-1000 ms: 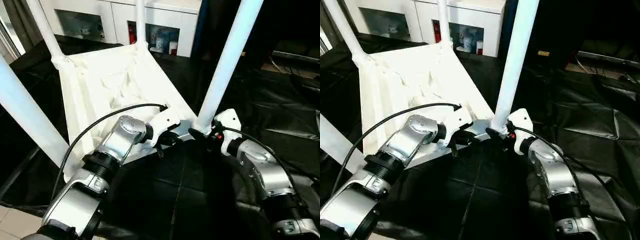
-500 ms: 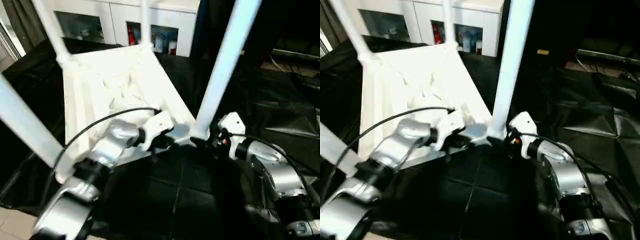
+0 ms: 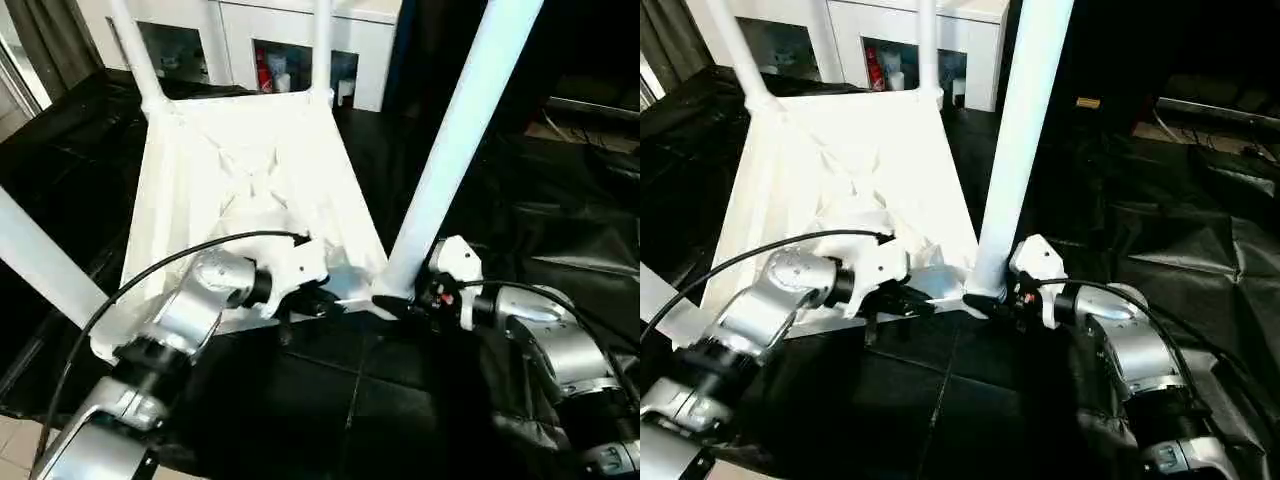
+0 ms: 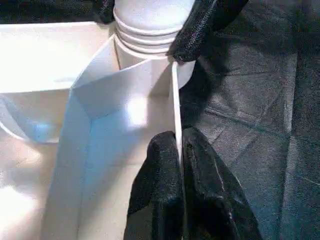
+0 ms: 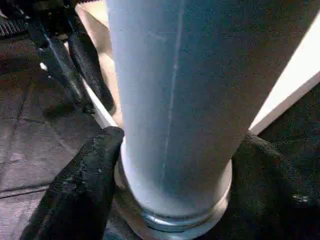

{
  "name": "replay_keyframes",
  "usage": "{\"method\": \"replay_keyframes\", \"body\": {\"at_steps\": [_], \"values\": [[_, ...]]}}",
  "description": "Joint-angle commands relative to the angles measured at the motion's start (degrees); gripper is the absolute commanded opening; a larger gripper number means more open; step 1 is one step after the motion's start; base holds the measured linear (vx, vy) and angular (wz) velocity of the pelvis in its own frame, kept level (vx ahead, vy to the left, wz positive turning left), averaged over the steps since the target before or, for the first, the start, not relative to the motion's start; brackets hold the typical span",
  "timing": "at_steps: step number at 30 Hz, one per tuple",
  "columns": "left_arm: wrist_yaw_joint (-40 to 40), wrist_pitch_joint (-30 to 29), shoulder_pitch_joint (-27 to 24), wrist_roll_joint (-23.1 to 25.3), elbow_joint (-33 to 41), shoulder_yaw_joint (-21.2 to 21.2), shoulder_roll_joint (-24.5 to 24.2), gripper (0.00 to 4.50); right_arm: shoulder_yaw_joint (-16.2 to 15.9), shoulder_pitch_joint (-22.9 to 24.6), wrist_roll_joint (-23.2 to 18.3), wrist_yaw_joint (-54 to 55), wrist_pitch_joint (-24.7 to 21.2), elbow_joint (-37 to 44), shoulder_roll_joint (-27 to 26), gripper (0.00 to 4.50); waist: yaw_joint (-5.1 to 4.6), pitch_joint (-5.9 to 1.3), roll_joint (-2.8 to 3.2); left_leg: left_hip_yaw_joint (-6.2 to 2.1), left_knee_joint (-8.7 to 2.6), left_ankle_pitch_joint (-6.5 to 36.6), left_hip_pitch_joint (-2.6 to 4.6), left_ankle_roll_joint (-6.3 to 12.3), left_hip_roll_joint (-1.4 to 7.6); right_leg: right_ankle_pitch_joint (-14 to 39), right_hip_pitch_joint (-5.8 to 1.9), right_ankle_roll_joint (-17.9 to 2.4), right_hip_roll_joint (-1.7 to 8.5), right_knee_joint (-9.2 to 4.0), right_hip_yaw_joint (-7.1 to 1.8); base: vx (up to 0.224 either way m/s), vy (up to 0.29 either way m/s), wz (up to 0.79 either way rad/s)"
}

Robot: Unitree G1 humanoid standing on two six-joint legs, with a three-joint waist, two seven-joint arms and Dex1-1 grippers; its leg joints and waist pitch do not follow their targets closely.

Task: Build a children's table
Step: Rotate leg to tighten

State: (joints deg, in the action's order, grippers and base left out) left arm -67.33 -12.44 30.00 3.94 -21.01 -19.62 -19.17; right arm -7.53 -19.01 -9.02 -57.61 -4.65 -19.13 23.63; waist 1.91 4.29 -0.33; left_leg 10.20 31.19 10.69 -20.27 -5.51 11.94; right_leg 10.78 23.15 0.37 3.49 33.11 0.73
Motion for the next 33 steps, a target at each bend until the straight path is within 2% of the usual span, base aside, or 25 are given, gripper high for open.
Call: {"method": "replay_keyframes", "body": {"at_steps": [1,3,6,7,8,10,11,12,13,14,15,17,19,20,21,23,25,26,27,28,29,30,33], "values": [[-2.1,-0.8,-3.5,-0.8,-3.3,-2.3,-0.2,0.00,1.5,0.2,-1.1,1.1,-1.1,0.1,-0.2,2.99,-0.12,-2.02,-1.10,0.36,-3.14,11.0,-0.27,5.00,1.01,14.3,-2.04,-12.1,3.00,-3.95,-1.53,0.000,0.000,0.00],[-1.0,-1.0,-3.7,-1.1,-3.2,-1.9,0.3,0.00,4.2,0.6,-5.2,3.0,-3.3,0.1,-3.2,2.86,-0.13,-2.08,-1.15,0.34,-3.15,10.8,-0.26,4.91,1.00,14.4,-2.07,-12.0,3.04,-3.90,-1.58,0.000,0.000,0.00],[2.1,-1.6,-3.3,-0.3,-3.9,-1.5,1.7,0.00,4.4,1.7,-4.5,6.8,-3.5,-0.7,-5.4,2.75,-0.33,-1.90,-1.20,0.24,-3.36,11.4,-0.44,4.17,0.93,16.2,-1.98,-11.4,3.05,-4.11,-1.50,0.000,0.000,0.00],[5.9,-1.8,-2.7,0.9,-5.3,-1.4,3.3,0.00,3.3,2.6,-1.7,10.8,-2.8,-1.5,-6.9,2.73,-0.36,-2.01,-1.24,0.22,-3.39,12.4,-0.20,3.72,0.99,18.2,-1.88,-10.8,3.11,-4.27,-1.51,0.000,0.000,0.00],[7.3,-2.0,-2.4,1.2,-5.9,-1.3,4.0,0.00,3.1,2.8,-0.9,12.4,-2.8,-1.8,-7.5,2.71,-0.39,-1.84,-1.22,0.22,-3.47,13.5,-0.13,3.21,0.97,20.7,-1.67,-10.1,3.13,-4.57,-1.58,0.000,0.000,0.00],[13.7,-3.0,-0.7,2.7,-8.9,-0.9,7.7,0.00,2.4,3.7,3.4,22.6,-3.3,-3.5,-11.6,2.70,-0.48,-1.88,-1.12,0.07,-3.72,15.1,0.08,1.28,0.82,24.3,-1.30,-8.5,3.11,-4.97,-1.66,0.000,0.000,0.00],[14.9,-3.2,-0.3,3.0,-9.5,-0.8,8.4,0.00,2.5,3.7,4.2,24.9,-3.6,-3.9,-12.5,2.69,-0.50,-1.92,-1.19,-0.10,-3.79,15.3,-0.10,1.00,0.76,24.8,-1.52,-8.1,3.16,-4.88,-1.63,0.000,0.000,0.00],[17.5,-3.8,0.7,3.5,-11.0,-0.6,10.2,0.00,2.6,3.6,6.1,30.9,-4.3,-5.0,-14.8,2.69,-0.65,-1.80,-1.13,-0.18,-3.95,16.0,-0.20,0.45,0.70,26.0,-1.33,-7.1,3.11,-5.13,-1.66,0.000,0.000,0.00],[19.5,-4.4,1.4,3.9,-12.0,-0.6,11.7,0.00,2.9,3.3,7.5,35.6,-5.0,-5.9,-16.6,2.69,-0.55,-1.88,-1.05,-0.14,-3.88,16.7,0.10,0.41,0.59,26.7,-1.12,-6.6,3.02,-5.28,-1.66,0.000,0.000,0.00],[19.5,-4.4,1.4,3.9,-12.0,-0.6,11.7,0.00,2.9,3.3,7.5,35.6,-5.0,-5.9,-16.6,2.69,-0.54,-1.85,-1.13,-0.20,-3.84,18.2,0.40,0.39,0.47,29.4,-0.80,-5.7,3.09,-5.60,-1.72,0.000,0.000,0.00],[21.7,-5.2,2.2,4.1,-13.0,-0.4,13.7,0.00,2.9,3.0,8.5,39.7,-6.3,-6.6,-18.7,2.69,-0.65,-1.90,-1.14,-0.35,-3.93,18.4,0.11,0.40,0.43,30.0,-1.02,-5.3,3.14,-5.54,-1.71,0.000,0.000,0.00],[24.5,-6.4,3.4,4.7,-14.0,-0.9,16.8,0.00,1.4,2.1,10.5,44.2,-7.4,-6.6,-21.8,2.69,-0.69,-1.86,-0.92,-0.40,-4.01,19.8,0.35,0.04,0.49,30.8,-0.55,-4.1,2.94,-5.88,-1.71,0.000,0.000,0.00],[24.4,-6.3,3.8,5.2,-14.3,-1.6,18.1,0.00,0.2,1.3,11.8,45.1,-6.2,-6.5,-22.7,2.69,-0.61,-1.99,-0.98,-0.43,-4.01,20.3,0.21,0.58,0.41,30.8,-0.62,-3.3,2.97,-5.95,-1.77,0.000,0.000,0.00],[24.4,-6.3,3.8,5.2,-14.3,-1.6,18.1,0.00,0.2,1.3,11.8,45.1,-6.2,-6.5,-22.7,2.69,-0.54,-1.94,-0.80,-0.40,-4.01,20.6,0.21,0.88,0.39,30.6,-0.47,-3.1,2.94,-6.09,-1.76,0.000,0.000,0.00],[23.8,-6.3,3.7,5.2,-14.1,-1.9,18.2,0.00,0.5,1.1,11.4,44.7,-5.7,-6.5,-22.8,3.24,-0.55,-2.03,-0.85,-0.44,-4.00,20.5,0.14,0.98,0.37,30.2,-0.58,-3.0,2.95,-5.98,-1.74,0.000,0.000,0.00],[21.1,-6.2,3.5,5.2,-13.7,-2.7,17.3,0.00,1.7,0.8,9.2,42.4,-4.2,-6.0,-22.4,3.38,-0.49,-2.07,-0.63,-0.49,-4.11,20.0,-0.14,1.25,0.45,28.3,-0.73,-3.3,2.95,-5.86,-1.73,0.000,0.000,0.00],[18.7,-5.8,3.3,4.9,-13.2,-2.9,15.7,0.00,2.0,0.8,7.6,38.9,-3.4,-4.7,-21.2,3.45,-0.46,-2.18,-0.72,-0.47,-4.08,19.6,-0.25,1.46,0.52,26.2,-0.88,-4.0,2.94,-5.66,-1.71,0.000,0.000,0.00],[18.0,-5.7,3.2,4.8,-13.1,-2.8,15.0,0.00,1.8,0.9,7.1,37.2,-3.2,-4.1,-20.3,3.59,-0.41,-2.29,-0.63,-0.43,-4.07,18.4,-0.44,1.63,0.57,23.4,-1.13,-4.8,2.94,-5.33,-1.71,0.000,0.000,0.00],[15.9,-4.8,2.9,4.4,-12.6,-2.7,13.5,0.00,1.4,0.9,6.2,33.5,-3.0,-2.8,-18.3,3.59,-0.40,-2.26,-0.64,-0.39,-4.06,18.1,-0.48,1.79,0.58,22.3,-1.19,-5.2,2.86,-5.25,-1.65,0.000,0.000,0.00],[14.6,-4.1,2.9,4.1,-12.3,-2.6,12.6,0.00,1.2,0.9,5.7,31.2,-3.0,-2.2,-17.0,3.59,-0.35,-2.29,-0.89,-0.24,-3.86,17.4,-0.47,2.40,0.61,20.0,-1.38,-6.0,2.78,-5.06,-1.65,0.000,0.000,0.00],[14.6,-4.1,2.9,4.1,-12.3,-2.6,12.6,0.00,1.2,0.9,5.7,31.2,-3.0,-2.2,-17.0,3.59,-0.26,-2.41,-0.77,-0.06,-3.67,15.6,-0.52,2.80,0.64,16.9,-1.55,-7.2,2.80,-4.76,-1.69,0.000,0.000,0.00],[11.2,-2.7,2.5,3.2,-11.3,-2.6,10.5,0.00,0.5,0.9,5.6,26.6,-1.3,-0.9,-13.6,3.59,0.05,-2.45,-0.75,-0.02,-3.54,14.2,-0.40,3.15,0.64,14.6,-1.79,-8.1,2.80,-4.64,-1.61,0.000,0.000,0.00],[6.8,-2.1,1.7,2.1,-9.7,-2.7,8.1,0.00,0.2,1.1,4.0,20.2,-1.0,0.9,-10.1,3.59,0.06,-2.59,-0.71,0.27,-3.20,11.5,-0.48,4.24,0.60,10.3,-2.06,-10.0,2.82,-4.15,-1.65,0.000,0.000,0.00]]}}
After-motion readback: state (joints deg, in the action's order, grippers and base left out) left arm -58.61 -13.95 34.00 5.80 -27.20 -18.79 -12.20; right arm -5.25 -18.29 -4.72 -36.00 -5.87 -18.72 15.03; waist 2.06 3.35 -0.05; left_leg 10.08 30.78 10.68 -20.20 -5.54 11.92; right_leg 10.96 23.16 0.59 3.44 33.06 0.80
